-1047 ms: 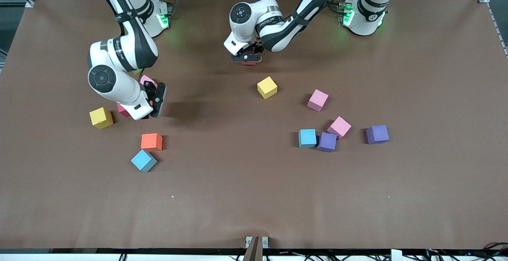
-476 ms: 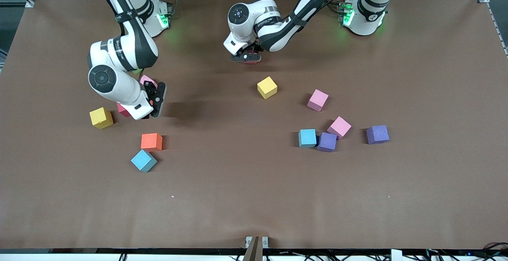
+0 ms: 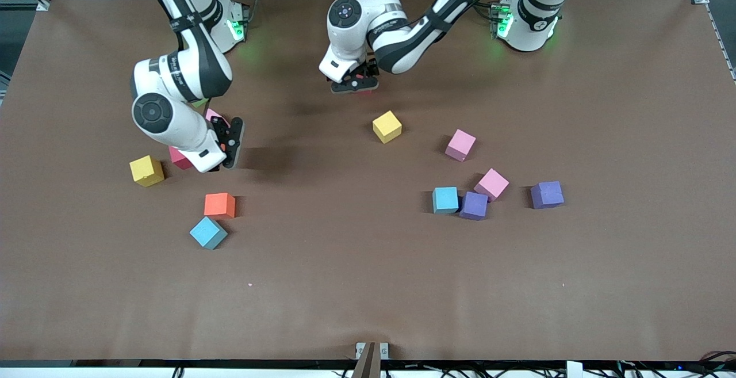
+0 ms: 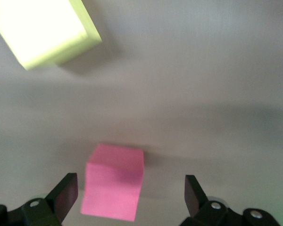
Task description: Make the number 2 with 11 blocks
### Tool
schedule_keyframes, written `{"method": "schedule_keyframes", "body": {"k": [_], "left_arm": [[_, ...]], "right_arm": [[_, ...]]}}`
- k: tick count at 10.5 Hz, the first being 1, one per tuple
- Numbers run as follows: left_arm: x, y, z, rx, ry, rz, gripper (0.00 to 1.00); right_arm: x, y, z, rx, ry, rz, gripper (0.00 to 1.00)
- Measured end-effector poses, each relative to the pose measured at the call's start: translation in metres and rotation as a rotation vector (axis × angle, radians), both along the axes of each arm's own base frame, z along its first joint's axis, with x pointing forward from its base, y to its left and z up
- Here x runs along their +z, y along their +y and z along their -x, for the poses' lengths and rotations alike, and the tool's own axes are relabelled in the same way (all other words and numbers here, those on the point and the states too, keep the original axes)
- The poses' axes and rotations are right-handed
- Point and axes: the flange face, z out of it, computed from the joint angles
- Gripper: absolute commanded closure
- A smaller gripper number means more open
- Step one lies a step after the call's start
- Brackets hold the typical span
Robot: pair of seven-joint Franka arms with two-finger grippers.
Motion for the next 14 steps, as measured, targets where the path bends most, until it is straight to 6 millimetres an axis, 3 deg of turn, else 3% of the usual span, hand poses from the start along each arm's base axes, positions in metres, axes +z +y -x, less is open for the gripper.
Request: {"method": "schedule_keyframes", "body": {"k": [2, 4, 6, 8, 10, 14], "left_arm": [[0.009, 0.028, -0.045, 0.097, -0.017, -0.024, 0.0], [-0.002, 0.053, -0.079, 0.188, -0.022, -0.054, 0.0], [-0.01, 0.065, -0.093, 0.231, -0.018, -0.07, 0.0], [-0.015, 0.072, -0.101, 0.253, -0.015, -0.079, 0.0], [-0.023, 0.075, -0.105, 0.264, -0.012, -0.079, 0.0], [-0.048, 0.078, -0.107, 0.278, 0.004, -0.071, 0.0]], "right_arm": [[-0.002, 0.043, 0.016, 0.083, 0.003, 0.0, 0.59], [-0.006, 0.09, 0.038, 0.159, 0.011, 0.006, 0.59], [-0.01, 0.149, 0.075, 0.187, 0.01, 0.03, 0.59], [-0.016, 0.206, 0.125, 0.192, 0.004, 0.064, 0.59], [-0.025, 0.233, 0.162, 0.158, -0.011, 0.085, 0.59], [-0.053, 0.252, 0.213, 0.062, 0.005, 0.045, 0.58]]}}
